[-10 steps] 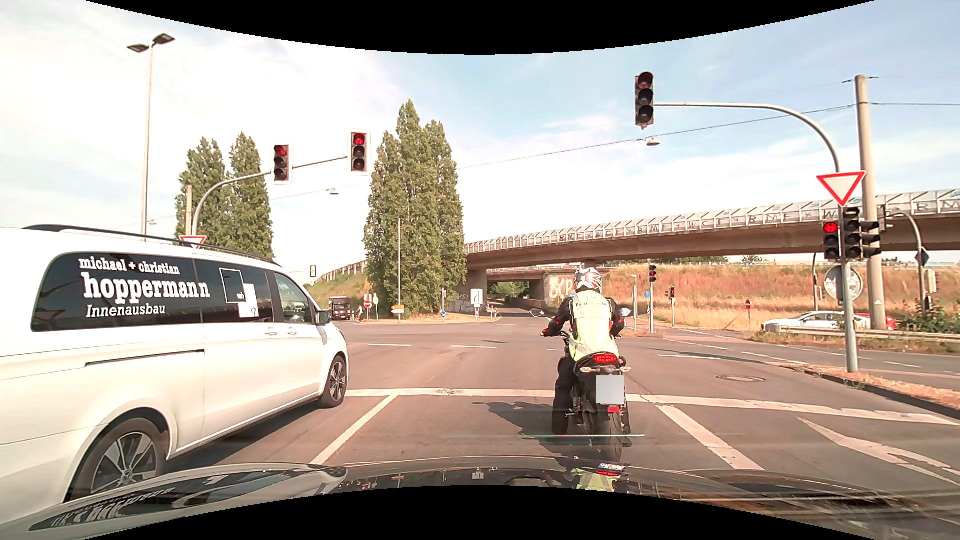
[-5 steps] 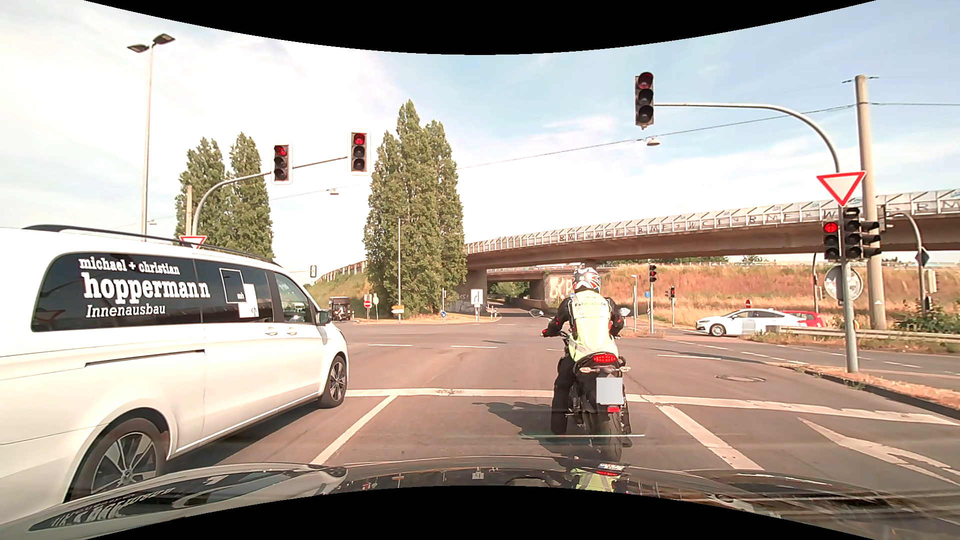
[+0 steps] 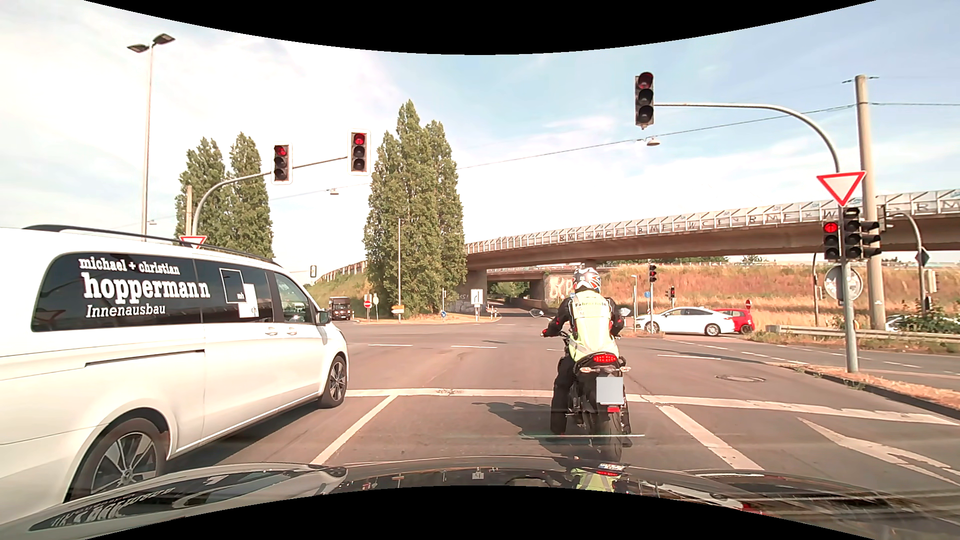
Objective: Follow the waypoints while adhering to traffic rules and regulations
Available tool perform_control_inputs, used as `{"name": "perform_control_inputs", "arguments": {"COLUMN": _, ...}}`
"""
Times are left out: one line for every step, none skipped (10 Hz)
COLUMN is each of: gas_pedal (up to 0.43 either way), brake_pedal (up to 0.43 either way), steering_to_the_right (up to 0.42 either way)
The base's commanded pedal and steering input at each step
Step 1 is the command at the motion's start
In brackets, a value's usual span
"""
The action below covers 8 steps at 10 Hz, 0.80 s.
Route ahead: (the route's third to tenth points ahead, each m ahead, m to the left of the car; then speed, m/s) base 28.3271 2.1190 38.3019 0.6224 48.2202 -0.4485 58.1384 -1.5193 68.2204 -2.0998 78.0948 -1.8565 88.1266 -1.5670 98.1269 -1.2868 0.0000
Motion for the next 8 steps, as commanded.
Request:
{"name": "perform_control_inputs", "arguments": {"gas_pedal": 0.0, "brake_pedal": 0.0, "steering_to_the_right": 0.128}}
{"name": "perform_control_inputs", "arguments": {"gas_pedal": 0.0, "brake_pedal": 0.0, "steering_to_the_right": 0.128}}
{"name": "perform_control_inputs", "arguments": {"gas_pedal": 0.0, "brake_pedal": 0.0, "steering_to_the_right": 0.128}}
{"name": "perform_control_inputs", "arguments": {"gas_pedal": 0.0, "brake_pedal": 0.0, "steering_to_the_right": 0.128}}
{"name": "perform_control_inputs", "arguments": {"gas_pedal": 0.0, "brake_pedal": 0.0, "steering_to_the_right": 0.128}}
{"name": "perform_control_inputs", "arguments": {"gas_pedal": 0.0, "brake_pedal": 0.0, "steering_to_the_right": 0.128}}
{"name": "perform_control_inputs", "arguments": {"gas_pedal": 0.0, "brake_pedal": 0.0, "steering_to_the_right": 0.128}}
{"name": "perform_control_inputs", "arguments": {"gas_pedal": 0.0, "brake_pedal": 0.0, "steering_to_the_right": 0.128}}
